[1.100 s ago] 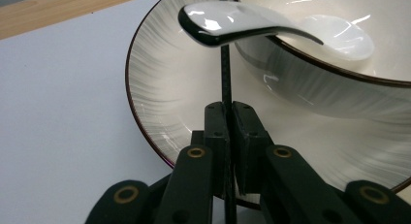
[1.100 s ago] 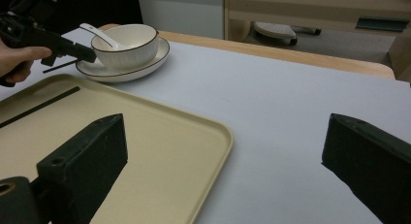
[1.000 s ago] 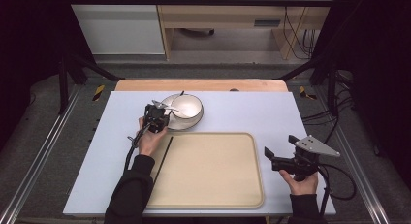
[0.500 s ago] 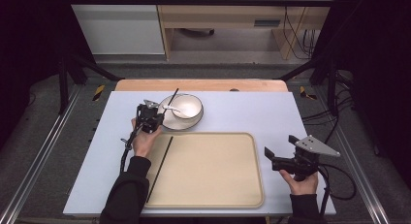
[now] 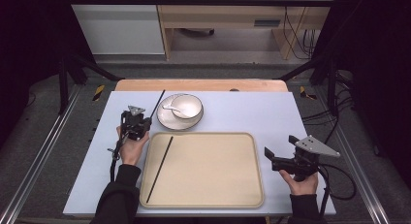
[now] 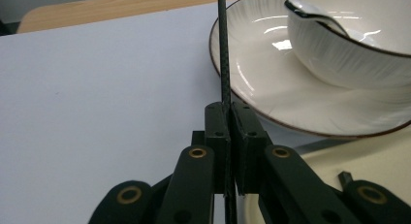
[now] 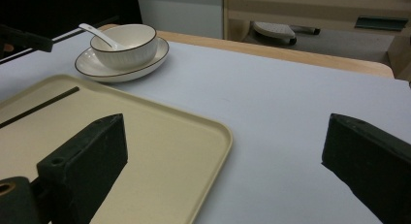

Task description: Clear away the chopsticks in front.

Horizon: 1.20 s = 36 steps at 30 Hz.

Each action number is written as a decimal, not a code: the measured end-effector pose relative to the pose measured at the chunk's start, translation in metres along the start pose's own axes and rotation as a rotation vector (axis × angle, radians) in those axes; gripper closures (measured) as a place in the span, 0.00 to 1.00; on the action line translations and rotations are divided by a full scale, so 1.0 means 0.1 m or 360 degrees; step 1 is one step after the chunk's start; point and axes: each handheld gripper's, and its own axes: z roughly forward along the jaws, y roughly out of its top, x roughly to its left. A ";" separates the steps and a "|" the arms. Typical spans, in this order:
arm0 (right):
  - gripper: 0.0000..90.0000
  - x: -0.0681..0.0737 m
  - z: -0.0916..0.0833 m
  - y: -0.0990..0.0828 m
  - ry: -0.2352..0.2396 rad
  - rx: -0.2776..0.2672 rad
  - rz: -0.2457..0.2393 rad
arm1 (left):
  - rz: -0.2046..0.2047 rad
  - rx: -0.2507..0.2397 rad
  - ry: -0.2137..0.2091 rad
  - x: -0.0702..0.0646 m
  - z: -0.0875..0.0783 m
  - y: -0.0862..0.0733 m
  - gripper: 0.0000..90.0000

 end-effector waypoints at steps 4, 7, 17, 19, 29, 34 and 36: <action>0.03 0.00 0.00 0.00 -0.0003 0.0005 -0.0003 | -0.0035 -0.0031 0.0025 0.01 -0.15 -0.06 0.95; 0.03 0.01 0.00 -0.01 -0.0007 0.0008 -0.0010 | -0.0051 -0.0056 0.0052 0.00 -0.27 -0.10 0.95; 0.03 0.01 -0.03 0.01 0.0003 -0.0012 0.0000 | -0.0145 -0.0194 0.0023 -0.16 -0.66 -0.31 0.95; 0.03 0.01 -0.03 0.01 -0.0002 -0.0013 -0.0004 | -0.0153 -0.0225 0.0012 -0.20 -0.72 -0.37 0.95; 0.03 0.01 -0.03 0.01 -0.0003 -0.0009 -0.0006 | -0.0210 -0.0301 0.0015 -0.39 -0.96 -0.71 0.95; 0.03 0.01 -0.04 0.01 -0.0002 -0.0011 -0.0009 | -0.0211 -0.0348 0.0012 -0.50 -1.09 -0.81 0.95; 0.03 0.01 -0.04 0.01 -0.0004 -0.0012 -0.0006 | -0.0216 -0.0361 0.0009 -0.53 -1.13 -0.85 0.95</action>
